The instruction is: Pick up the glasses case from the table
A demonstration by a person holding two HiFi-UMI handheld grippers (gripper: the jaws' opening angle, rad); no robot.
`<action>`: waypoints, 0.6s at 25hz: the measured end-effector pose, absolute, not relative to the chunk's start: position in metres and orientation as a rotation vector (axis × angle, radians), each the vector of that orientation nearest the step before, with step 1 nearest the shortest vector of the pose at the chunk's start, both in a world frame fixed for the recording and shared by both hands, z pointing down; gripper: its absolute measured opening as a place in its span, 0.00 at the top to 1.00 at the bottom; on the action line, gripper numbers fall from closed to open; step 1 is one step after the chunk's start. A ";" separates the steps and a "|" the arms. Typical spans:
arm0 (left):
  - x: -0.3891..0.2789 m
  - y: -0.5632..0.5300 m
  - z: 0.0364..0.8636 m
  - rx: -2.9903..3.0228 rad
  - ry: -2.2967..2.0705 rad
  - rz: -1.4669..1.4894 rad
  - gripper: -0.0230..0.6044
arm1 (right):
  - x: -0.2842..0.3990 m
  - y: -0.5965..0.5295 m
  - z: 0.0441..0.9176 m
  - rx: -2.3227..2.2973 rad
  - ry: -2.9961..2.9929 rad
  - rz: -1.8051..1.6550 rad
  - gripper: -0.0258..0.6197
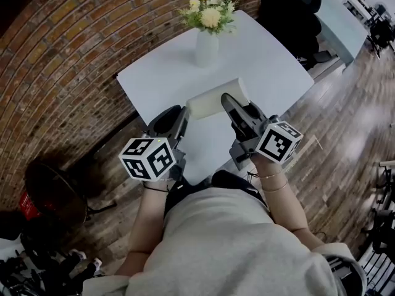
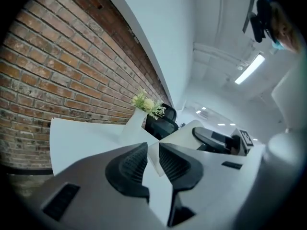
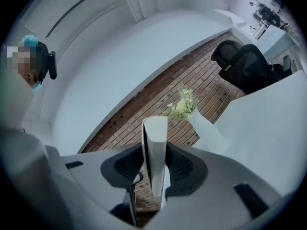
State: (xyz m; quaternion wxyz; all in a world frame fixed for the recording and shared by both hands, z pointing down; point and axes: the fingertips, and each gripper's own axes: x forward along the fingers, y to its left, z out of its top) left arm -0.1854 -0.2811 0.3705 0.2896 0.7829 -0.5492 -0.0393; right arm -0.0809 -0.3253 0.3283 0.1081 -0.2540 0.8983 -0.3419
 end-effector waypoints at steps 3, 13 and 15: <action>-0.180 -0.278 0.375 2.064 -1.461 -0.092 0.87 | -0.077 -0.323 0.331 -0.756 2.604 -1.037 0.75; -0.170 -0.268 0.388 2.040 -1.437 -0.064 0.94 | -0.070 -0.316 0.344 -0.800 2.541 -1.100 0.75; -0.171 -0.267 0.390 2.039 -1.432 -0.051 0.94 | -0.070 -0.314 0.344 -0.796 2.546 -1.099 0.75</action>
